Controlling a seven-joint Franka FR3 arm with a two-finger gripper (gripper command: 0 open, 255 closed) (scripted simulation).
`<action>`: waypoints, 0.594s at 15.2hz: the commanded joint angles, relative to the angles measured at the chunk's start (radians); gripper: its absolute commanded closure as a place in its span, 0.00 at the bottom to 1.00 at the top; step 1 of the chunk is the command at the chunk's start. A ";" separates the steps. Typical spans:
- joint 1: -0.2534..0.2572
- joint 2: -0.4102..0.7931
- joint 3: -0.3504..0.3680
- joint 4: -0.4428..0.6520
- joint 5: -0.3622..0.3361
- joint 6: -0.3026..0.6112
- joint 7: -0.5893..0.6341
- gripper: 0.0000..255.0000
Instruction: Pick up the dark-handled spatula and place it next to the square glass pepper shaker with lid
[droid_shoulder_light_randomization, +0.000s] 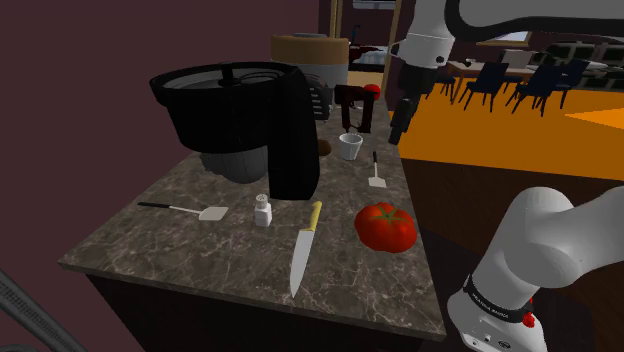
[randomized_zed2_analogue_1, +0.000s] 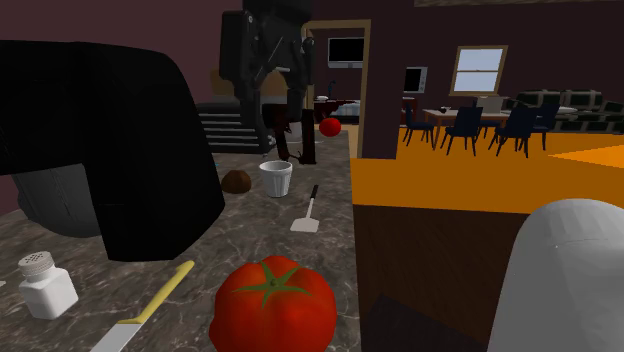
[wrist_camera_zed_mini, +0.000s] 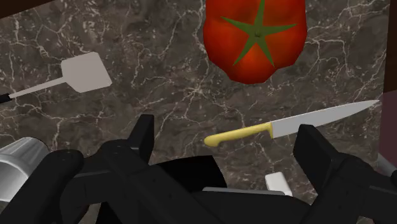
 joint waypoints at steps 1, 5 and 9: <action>0.000 0.000 0.000 0.000 0.000 0.000 0.000 0.00; -0.058 0.103 0.004 -0.013 -0.008 0.118 0.101 0.00; -0.115 0.212 0.003 -0.013 -0.019 0.228 0.202 0.00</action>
